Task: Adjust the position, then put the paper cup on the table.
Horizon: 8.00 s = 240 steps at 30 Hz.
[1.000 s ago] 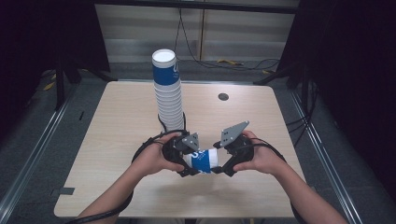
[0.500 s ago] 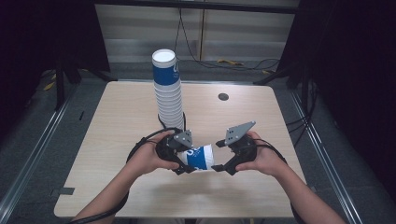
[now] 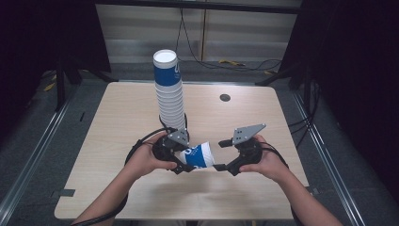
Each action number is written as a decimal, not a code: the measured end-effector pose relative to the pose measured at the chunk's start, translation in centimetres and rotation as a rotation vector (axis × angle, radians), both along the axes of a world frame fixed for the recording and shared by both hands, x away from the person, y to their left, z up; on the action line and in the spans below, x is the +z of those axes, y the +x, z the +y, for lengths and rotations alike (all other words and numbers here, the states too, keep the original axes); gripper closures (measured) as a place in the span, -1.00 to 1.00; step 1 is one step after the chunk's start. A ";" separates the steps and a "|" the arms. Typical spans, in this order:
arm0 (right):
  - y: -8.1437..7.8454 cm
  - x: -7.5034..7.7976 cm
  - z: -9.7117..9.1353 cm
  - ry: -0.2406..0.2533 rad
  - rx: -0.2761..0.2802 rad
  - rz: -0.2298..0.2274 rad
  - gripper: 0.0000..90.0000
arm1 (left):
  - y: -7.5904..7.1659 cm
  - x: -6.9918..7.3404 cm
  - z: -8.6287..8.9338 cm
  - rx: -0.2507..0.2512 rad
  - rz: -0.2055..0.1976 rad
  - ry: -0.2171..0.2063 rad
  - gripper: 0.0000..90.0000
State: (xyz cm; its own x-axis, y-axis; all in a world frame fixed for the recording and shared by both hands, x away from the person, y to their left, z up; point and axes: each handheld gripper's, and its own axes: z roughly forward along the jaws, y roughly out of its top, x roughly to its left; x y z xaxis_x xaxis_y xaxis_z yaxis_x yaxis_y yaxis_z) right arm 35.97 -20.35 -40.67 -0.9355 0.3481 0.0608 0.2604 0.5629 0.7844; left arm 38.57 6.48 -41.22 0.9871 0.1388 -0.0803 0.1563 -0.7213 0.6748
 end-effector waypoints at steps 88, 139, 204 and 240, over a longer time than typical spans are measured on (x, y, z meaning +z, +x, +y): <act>0.4 0.3 0.3 -0.105 0.016 -0.007 -0.65 | -1.0 -2.7 1.4 0.060 -0.033 -0.006 -0.60; 2.0 0.5 0.2 -0.430 -0.036 0.107 -0.67 | -0.6 -3.9 3.3 0.120 0.009 0.004 -0.63; 3.9 -0.1 2.8 -0.526 0.003 0.105 -0.73 | -0.8 -4.5 3.4 0.120 0.031 0.013 -0.62; 1.6 -2.8 0.7 -0.313 -0.009 0.043 -0.73 | -0.7 -4.5 3.5 0.117 0.034 0.036 -0.62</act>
State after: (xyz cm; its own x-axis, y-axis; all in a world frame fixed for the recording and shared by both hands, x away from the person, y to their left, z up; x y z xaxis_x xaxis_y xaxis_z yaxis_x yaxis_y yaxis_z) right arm 37.62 -19.62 -43.46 -0.9311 0.3646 -0.0108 0.2960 0.7725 0.5618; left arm 37.82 10.03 -45.74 0.9607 0.2564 -0.1066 0.2635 -0.7201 0.6419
